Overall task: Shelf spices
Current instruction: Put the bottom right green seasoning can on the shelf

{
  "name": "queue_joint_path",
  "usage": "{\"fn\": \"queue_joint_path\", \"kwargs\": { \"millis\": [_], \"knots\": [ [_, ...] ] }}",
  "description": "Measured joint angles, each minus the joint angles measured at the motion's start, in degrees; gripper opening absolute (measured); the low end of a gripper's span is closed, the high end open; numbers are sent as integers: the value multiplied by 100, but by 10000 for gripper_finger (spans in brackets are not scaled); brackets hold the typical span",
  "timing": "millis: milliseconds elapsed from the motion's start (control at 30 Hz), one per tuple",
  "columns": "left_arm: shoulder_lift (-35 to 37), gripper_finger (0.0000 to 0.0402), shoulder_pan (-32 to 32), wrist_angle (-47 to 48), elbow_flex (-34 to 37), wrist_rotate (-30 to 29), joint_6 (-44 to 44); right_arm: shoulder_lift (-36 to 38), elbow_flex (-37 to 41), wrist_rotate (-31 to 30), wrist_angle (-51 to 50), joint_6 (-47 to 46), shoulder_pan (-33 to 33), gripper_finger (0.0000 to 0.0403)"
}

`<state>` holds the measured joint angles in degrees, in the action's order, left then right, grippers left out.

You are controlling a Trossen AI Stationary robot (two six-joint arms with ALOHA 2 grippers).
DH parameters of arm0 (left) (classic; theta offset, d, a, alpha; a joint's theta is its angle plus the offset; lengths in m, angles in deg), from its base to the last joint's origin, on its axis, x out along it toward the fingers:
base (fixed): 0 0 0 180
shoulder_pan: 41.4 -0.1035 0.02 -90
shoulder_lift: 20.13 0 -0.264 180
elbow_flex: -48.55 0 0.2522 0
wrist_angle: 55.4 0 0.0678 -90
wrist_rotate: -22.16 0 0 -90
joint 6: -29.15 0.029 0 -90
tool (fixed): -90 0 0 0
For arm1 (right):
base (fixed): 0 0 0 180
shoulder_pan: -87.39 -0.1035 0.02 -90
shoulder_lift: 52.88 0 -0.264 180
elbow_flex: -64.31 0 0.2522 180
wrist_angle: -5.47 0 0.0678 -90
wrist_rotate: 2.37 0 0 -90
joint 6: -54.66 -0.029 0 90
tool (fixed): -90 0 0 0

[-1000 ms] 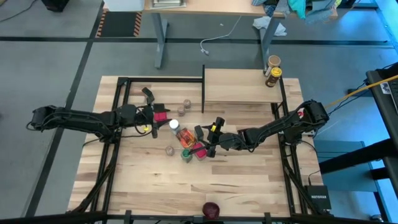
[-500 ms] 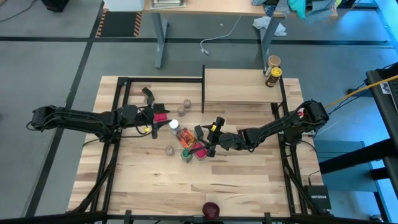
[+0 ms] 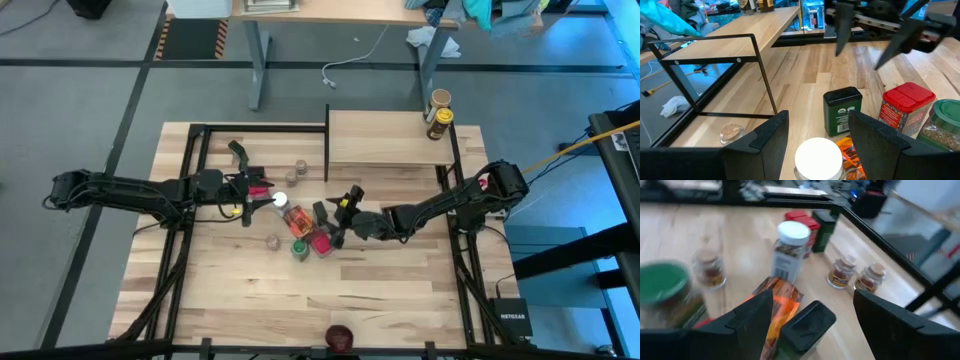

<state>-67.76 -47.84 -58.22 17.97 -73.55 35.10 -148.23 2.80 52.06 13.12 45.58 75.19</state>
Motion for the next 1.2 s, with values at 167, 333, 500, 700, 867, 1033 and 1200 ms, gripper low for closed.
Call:
{"fn": "queue_joint_path", "kwargs": {
  "millis": [167, 333, 500, 700, 867, 1033, 1200],
  "knots": [
    [0, 200, 0, -11, -2, -2, 1, -34, 0, 571, -118, -1155, 325, 282],
    [0, 200, -1, -32, 0, -4, 1, -37, 0, 1062, -137, -1747, 402, 282],
    [0, 200, -44, -31, 0, -4, -9, -302, -1, 1080, -394, -2049, 391, 282],
    [0, 200, -85, -34, 0, -6, -74, -790, -4, 1097, -149, -2068, 400, 282],
    [0, 200, -85, -31, 0, -7, 5, -919, -2, 640, -184, -2050, 397, 278],
    [0, 200, -85, -38, 0, -46, 3, -922, -2, 321, -29, -1707, 397, 229],
    [0, 200, -85, -37, 0, -48, -17, -922, -2, 235, -35, -1474, 397, 157]
  ]
}}
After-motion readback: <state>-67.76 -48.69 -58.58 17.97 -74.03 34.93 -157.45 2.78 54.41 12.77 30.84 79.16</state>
